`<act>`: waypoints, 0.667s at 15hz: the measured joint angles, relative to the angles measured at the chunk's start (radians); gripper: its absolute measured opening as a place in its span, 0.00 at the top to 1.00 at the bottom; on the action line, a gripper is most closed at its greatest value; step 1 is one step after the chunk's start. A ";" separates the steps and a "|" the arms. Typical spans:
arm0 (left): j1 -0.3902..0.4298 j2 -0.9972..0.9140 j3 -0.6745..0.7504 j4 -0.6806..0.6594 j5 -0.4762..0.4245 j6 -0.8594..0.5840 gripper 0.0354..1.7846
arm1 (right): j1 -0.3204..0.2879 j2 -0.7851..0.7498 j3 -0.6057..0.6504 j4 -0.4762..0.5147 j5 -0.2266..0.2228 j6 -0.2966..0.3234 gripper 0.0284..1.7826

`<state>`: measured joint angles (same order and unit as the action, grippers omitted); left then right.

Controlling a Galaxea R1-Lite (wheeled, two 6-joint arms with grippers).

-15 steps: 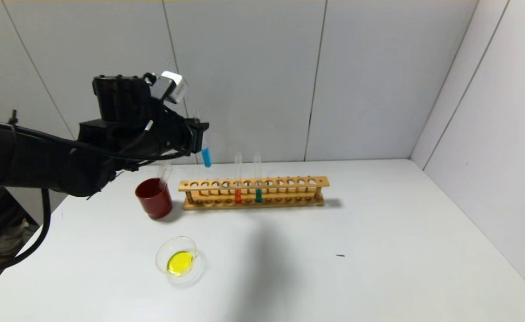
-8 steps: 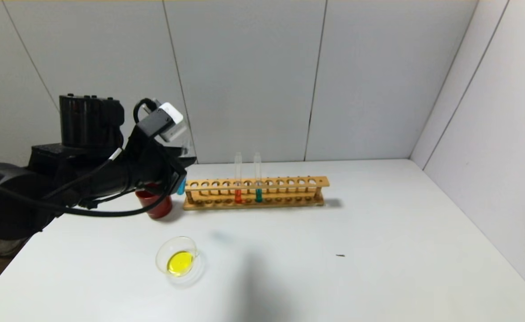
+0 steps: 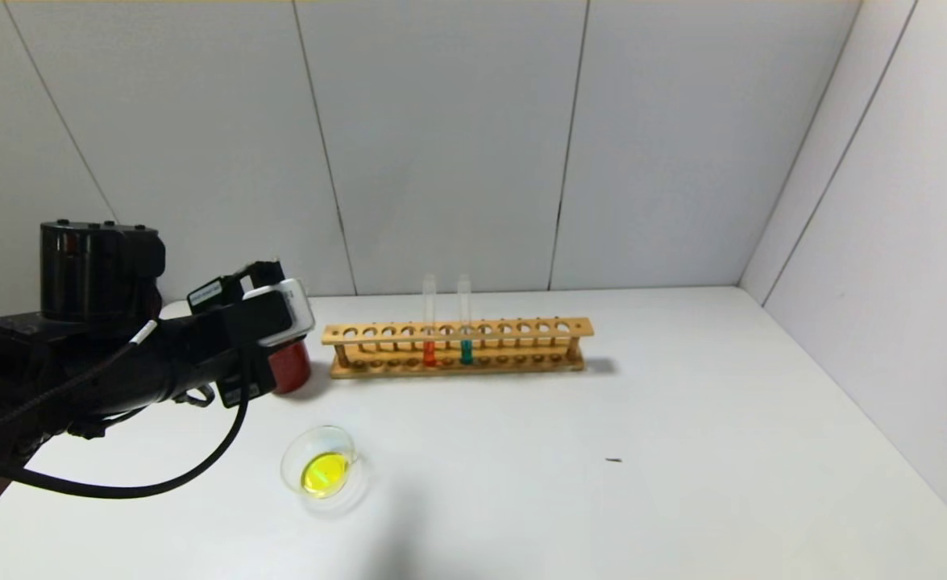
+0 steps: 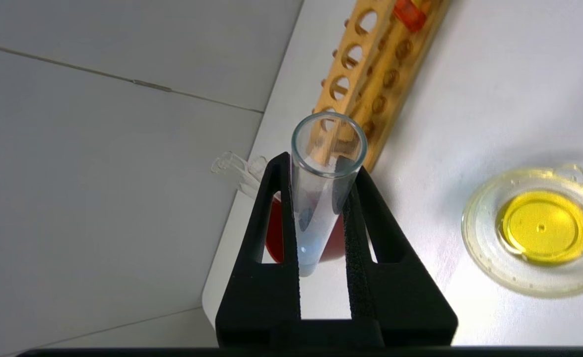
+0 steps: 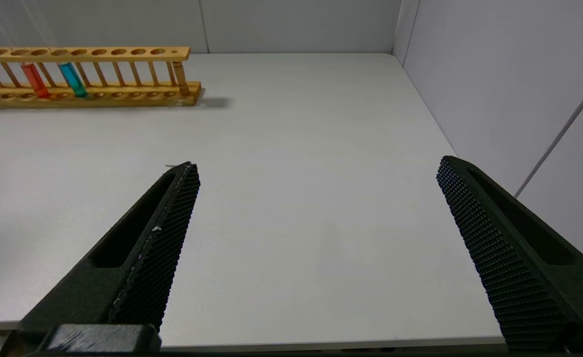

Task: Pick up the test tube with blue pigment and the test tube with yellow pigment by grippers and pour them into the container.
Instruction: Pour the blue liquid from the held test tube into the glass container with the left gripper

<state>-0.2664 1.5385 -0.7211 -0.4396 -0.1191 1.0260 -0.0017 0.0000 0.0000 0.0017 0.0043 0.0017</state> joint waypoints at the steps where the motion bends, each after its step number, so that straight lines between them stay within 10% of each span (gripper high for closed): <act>1: 0.002 -0.004 0.016 0.000 0.000 0.035 0.84 | 0.000 0.000 0.000 0.000 0.000 0.000 0.02; 10: 0.031 -0.037 0.159 0.000 0.028 0.378 0.84 | 0.000 0.000 0.000 0.000 0.000 0.000 0.02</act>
<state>-0.2351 1.5013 -0.5619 -0.4400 -0.0909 1.4038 -0.0017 0.0000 0.0000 0.0017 0.0043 0.0017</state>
